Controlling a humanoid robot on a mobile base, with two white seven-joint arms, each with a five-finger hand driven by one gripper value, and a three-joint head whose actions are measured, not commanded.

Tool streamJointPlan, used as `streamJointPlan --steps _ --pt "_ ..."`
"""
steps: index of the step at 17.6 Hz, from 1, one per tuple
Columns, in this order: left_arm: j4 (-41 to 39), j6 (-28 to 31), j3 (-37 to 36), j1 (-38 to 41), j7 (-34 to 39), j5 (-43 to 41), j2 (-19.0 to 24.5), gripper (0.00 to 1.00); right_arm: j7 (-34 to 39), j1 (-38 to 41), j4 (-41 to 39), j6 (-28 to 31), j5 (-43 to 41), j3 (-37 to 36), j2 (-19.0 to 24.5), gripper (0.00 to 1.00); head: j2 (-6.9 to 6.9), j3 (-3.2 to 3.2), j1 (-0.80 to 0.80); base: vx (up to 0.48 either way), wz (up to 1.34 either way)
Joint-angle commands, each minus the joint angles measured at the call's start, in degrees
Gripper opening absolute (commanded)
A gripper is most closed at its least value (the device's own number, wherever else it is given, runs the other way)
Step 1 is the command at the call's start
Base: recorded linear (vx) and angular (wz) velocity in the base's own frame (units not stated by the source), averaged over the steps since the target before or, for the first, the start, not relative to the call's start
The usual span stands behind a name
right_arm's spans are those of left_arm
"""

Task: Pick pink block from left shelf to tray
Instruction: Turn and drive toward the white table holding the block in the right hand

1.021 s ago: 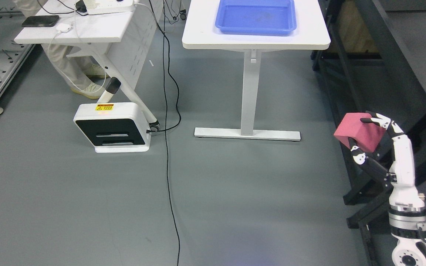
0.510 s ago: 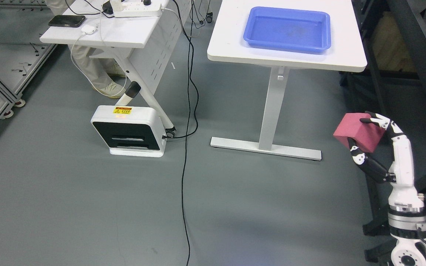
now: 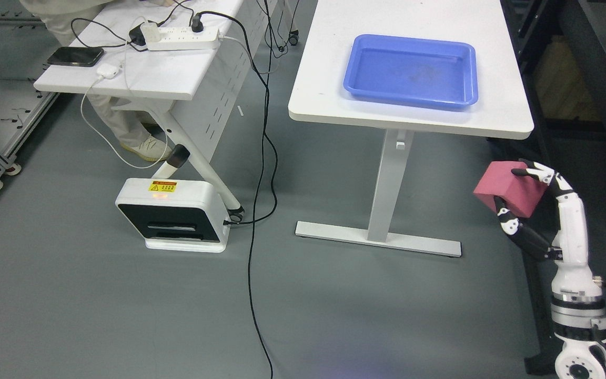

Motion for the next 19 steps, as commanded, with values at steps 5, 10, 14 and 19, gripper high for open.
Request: streamJointPlan --steps 5,10,14,19 --pt "-1.0 0.0 0.0 1.1 0.0 0.0 1.0 1.00 0.1 0.1 0.0 0.0 0.0 0.2 0.1 0.07 0.00 0.00 0.00 0.214 -0.02" --pt "-1.0 0.0 0.0 1.1 0.0 0.0 1.0 1.00 0.1 0.1 0.1 0.0 0.0 0.3 0.2 0.07 0.00 0.00 0.00 0.241 -0.07" --pt "-1.0 0.0 0.0 1.1 0.0 0.0 1.0 1.00 1.0 -0.1 0.0 0.0 0.5 0.5 0.3 0.08 0.00 0.00 0.00 0.251 -0.05" --pt "-1.0 0.0 0.0 1.1 0.0 0.0 1.0 1.00 3.0 -0.1 0.1 0.0 0.5 0.7 0.7 0.08 0.00 0.00 0.00 0.260 0.01"
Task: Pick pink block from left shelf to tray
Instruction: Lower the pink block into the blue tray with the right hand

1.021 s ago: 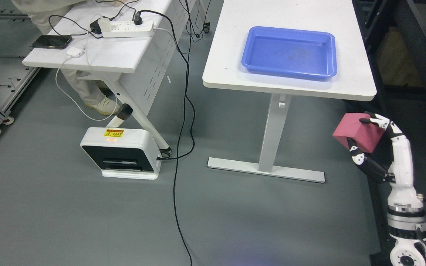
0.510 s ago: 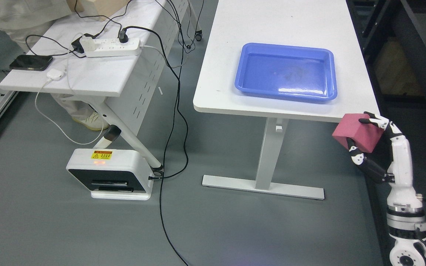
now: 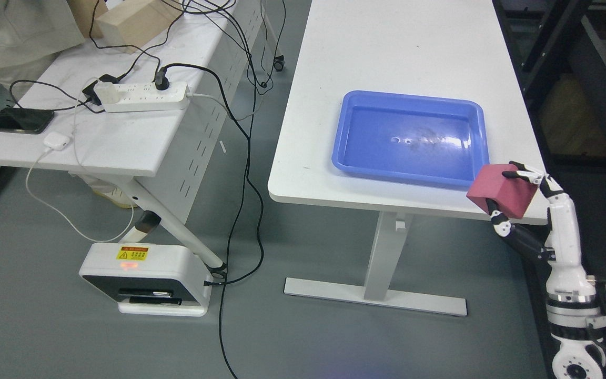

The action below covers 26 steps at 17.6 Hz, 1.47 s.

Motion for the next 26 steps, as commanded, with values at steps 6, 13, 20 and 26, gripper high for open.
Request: streamJointPlan --steps 6,13,20,26 --pt "-1.0 0.0 0.0 1.1 0.0 0.0 1.0 1.00 4.4 -0.1 0.0 0.0 0.8 1.5 0.3 0.08 0.00 0.00 0.00 0.230 0.02" --pt "-1.0 0.0 0.0 1.1 0.0 0.0 1.0 1.00 7.5 -0.1 0.1 0.1 3.5 3.8 0.1 0.09 0.00 0.00 0.00 0.190 -0.02" --pt "-1.0 0.0 0.0 1.1 0.0 0.0 1.0 1.00 12.3 0.0 0.1 0.3 3.6 6.5 0.3 0.13 0.00 0.00 0.00 0.162 -0.02" --pt "-1.0 0.0 0.0 1.1 0.0 0.0 1.0 1.00 19.3 0.3 0.4 0.8 3.7 6.7 -0.1 0.36 0.00 0.00 0.00 0.093 -0.01"
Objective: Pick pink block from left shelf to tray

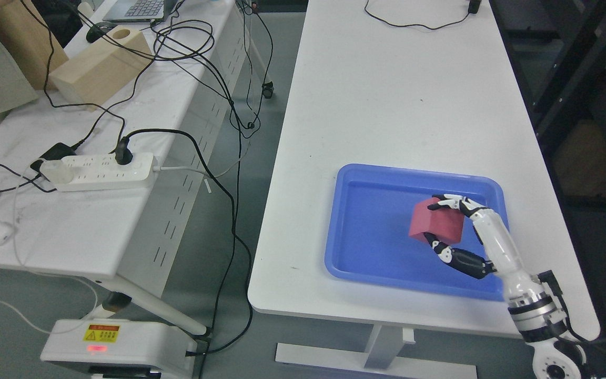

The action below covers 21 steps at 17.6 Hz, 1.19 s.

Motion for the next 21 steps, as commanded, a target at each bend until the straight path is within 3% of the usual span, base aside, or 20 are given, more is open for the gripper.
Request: streamJointPlan --steps 1,14,19,21 --pt "-1.0 0.0 0.0 1.1 0.0 0.0 1.0 1.00 2.8 0.2 0.4 0.3 0.1 2.7 -0.3 0.39 0.00 0.00 0.00 0.059 0.00" --pt "-1.0 0.0 0.0 1.1 0.0 0.0 1.0 1.00 3.0 0.2 0.9 3.8 -4.0 2.8 0.1 0.74 0.00 0.00 0.00 0.015 0.00" --pt "-1.0 0.0 0.0 1.1 0.0 0.0 1.0 1.00 3.1 0.5 1.2 4.0 -11.1 2.0 0.2 0.87 0.00 0.00 0.00 0.000 0.00" --pt "-1.0 0.0 0.0 1.1 0.0 0.0 1.0 1.00 3.2 0.6 1.2 6.6 -17.7 1.5 0.2 0.95 0.00 0.00 0.00 0.000 0.00"
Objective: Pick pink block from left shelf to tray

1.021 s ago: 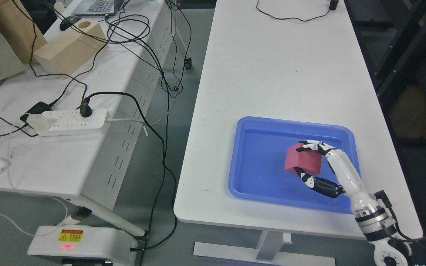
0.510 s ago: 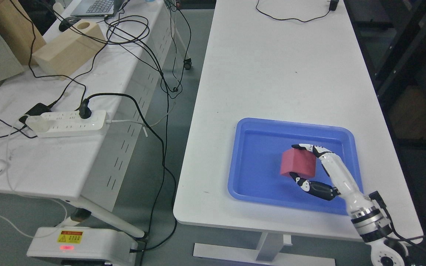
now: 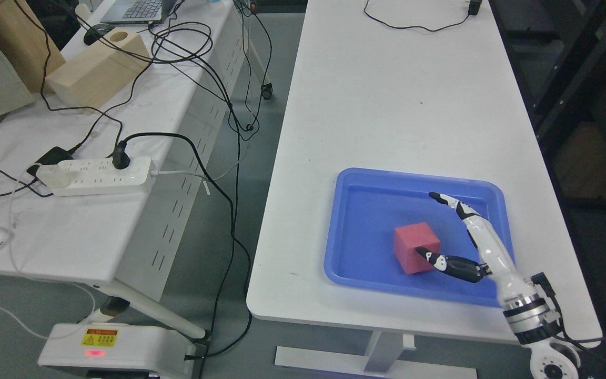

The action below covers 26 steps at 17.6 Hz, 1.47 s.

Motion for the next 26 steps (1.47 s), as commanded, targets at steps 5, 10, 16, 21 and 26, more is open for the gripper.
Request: streamJointPlan --steps 5,10,16,21,26 --pt "-1.0 0.0 0.0 1.1 0.0 0.0 1.0 1.00 1.2 0.3 0.5 3.0 -22.0 -4.7 0.3 0.97 0.00 0.00 0.00 0.000 0.00" --pt "-1.0 0.0 0.0 1.1 0.0 0.0 1.0 1.00 3.3 1.9 0.4 0.3 -30.2 -6.7 1.1 0.99 0.01 0.00 0.00 -0.017 0.00" --pt "-1.0 0.0 0.0 1.1 0.0 0.0 1.0 1.00 4.7 2.1 0.6 3.4 -30.3 -6.9 1.0 0.99 0.01 0.00 0.00 -0.091 0.00" --pt "-1.0 0.0 0.0 1.1 0.0 0.0 1.0 1.00 10.3 2.0 1.6 7.4 -30.3 -6.9 0.9 0.99 0.01 0.00 0.00 -0.148 0.00" --pt "-1.0 0.0 0.0 1.1 0.0 0.0 1.0 1.00 10.3 2.1 1.6 8.8 -30.3 -8.2 0.9 0.99 0.01 0.00 0.00 -0.175 0.00"
